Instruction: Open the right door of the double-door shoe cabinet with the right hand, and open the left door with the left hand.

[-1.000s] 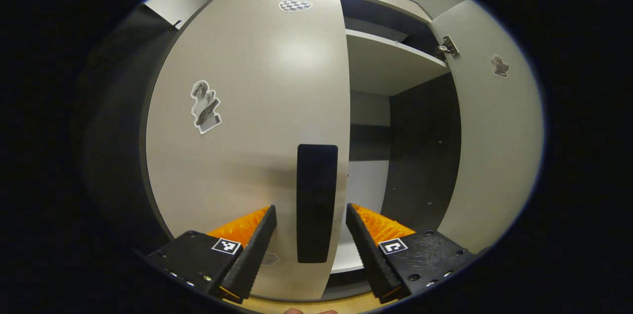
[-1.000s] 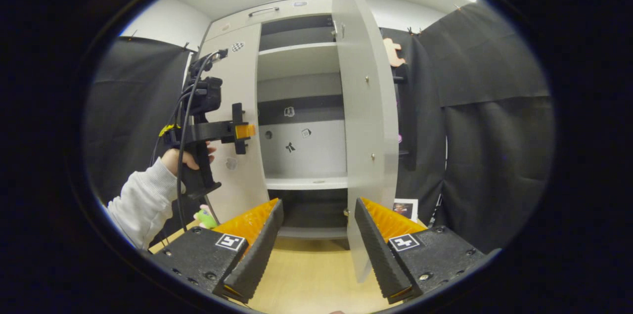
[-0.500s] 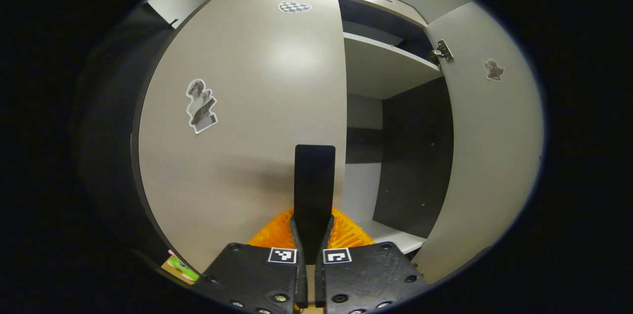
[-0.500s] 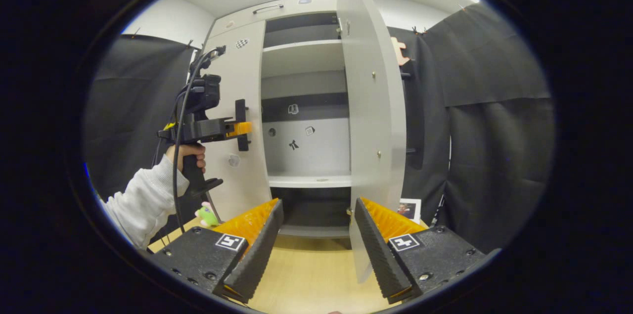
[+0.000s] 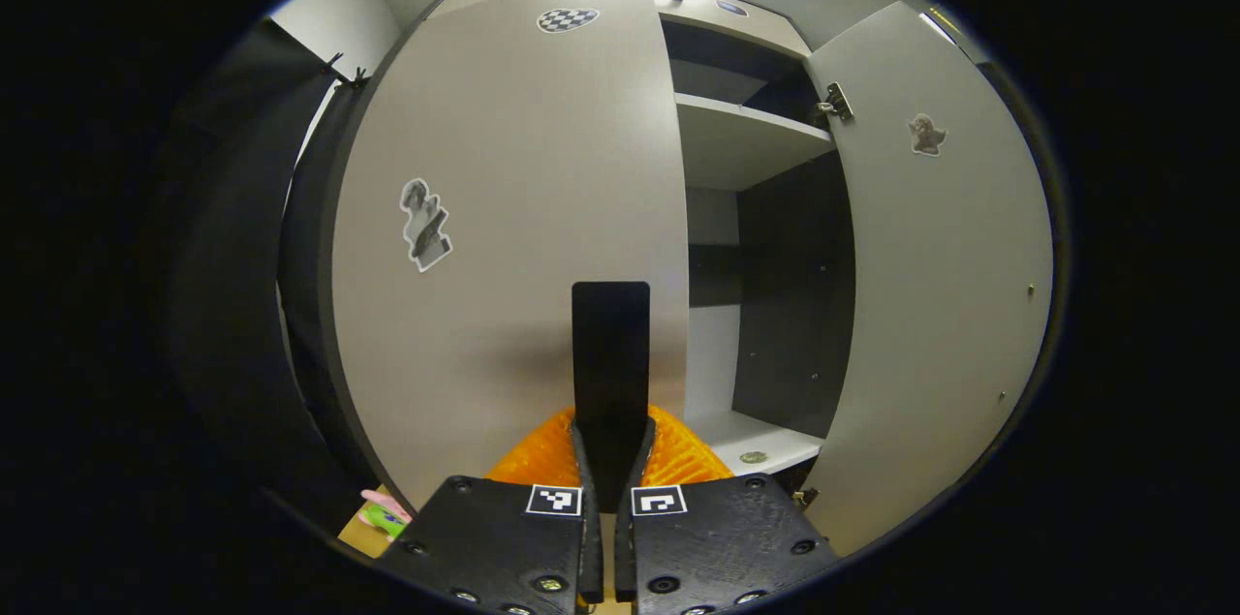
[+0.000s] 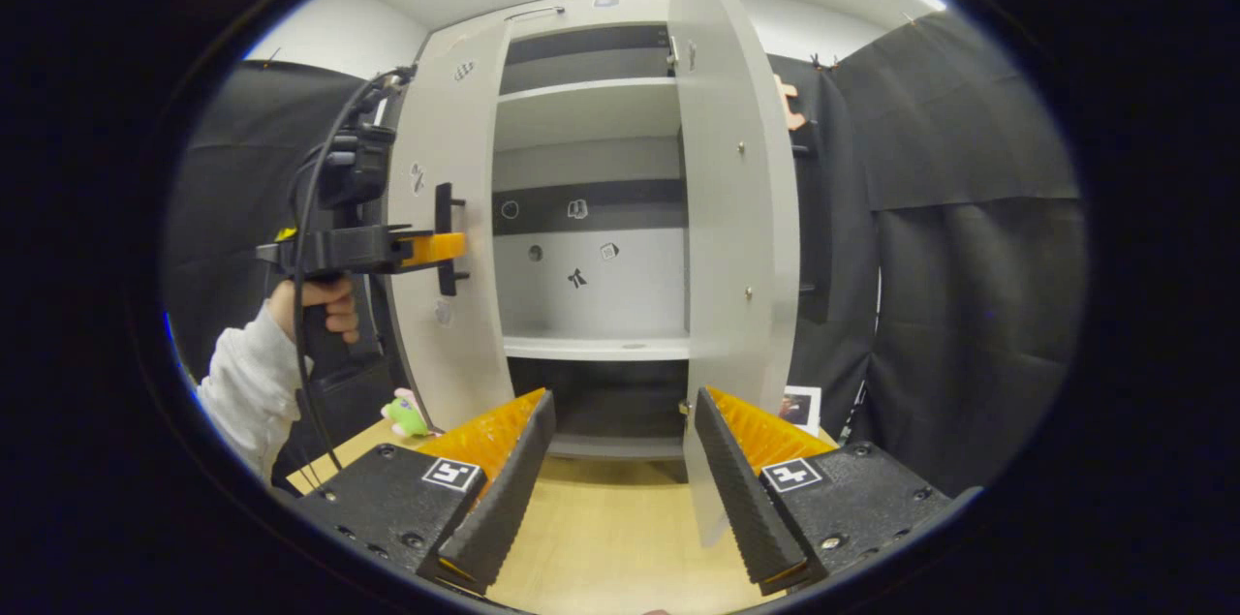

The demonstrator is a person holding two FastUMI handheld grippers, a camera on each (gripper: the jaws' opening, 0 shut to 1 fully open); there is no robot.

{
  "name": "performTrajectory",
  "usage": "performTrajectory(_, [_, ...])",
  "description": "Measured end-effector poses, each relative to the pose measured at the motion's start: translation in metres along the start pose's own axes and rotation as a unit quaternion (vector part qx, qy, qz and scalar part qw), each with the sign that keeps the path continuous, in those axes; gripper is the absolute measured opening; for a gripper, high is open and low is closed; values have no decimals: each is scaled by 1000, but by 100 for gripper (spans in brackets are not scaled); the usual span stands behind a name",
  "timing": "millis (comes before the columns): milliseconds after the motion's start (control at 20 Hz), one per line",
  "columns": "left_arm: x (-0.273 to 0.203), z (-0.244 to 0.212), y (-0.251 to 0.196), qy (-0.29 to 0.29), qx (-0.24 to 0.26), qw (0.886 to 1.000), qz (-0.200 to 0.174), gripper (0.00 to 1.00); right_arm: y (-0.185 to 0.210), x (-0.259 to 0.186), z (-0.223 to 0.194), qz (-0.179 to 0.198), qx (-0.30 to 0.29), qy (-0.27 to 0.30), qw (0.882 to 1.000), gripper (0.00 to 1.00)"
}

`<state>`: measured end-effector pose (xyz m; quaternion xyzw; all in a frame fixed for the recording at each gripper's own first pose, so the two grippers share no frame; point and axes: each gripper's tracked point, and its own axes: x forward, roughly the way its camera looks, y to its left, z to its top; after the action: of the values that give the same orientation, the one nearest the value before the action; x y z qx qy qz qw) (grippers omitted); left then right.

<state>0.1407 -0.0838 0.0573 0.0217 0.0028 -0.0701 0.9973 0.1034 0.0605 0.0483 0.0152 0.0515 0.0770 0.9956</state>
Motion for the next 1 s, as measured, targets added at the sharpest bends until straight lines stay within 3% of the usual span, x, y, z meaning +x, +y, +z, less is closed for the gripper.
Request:
performTrajectory(550, [-91,0,52,-3,10,1000,5,4,10,1,1,3,-2,-2,1000,91])
performTrajectory(1000, [-133,0,113,-4,11,998,64,3,22,3,6,18,-11,-13,1000,91])
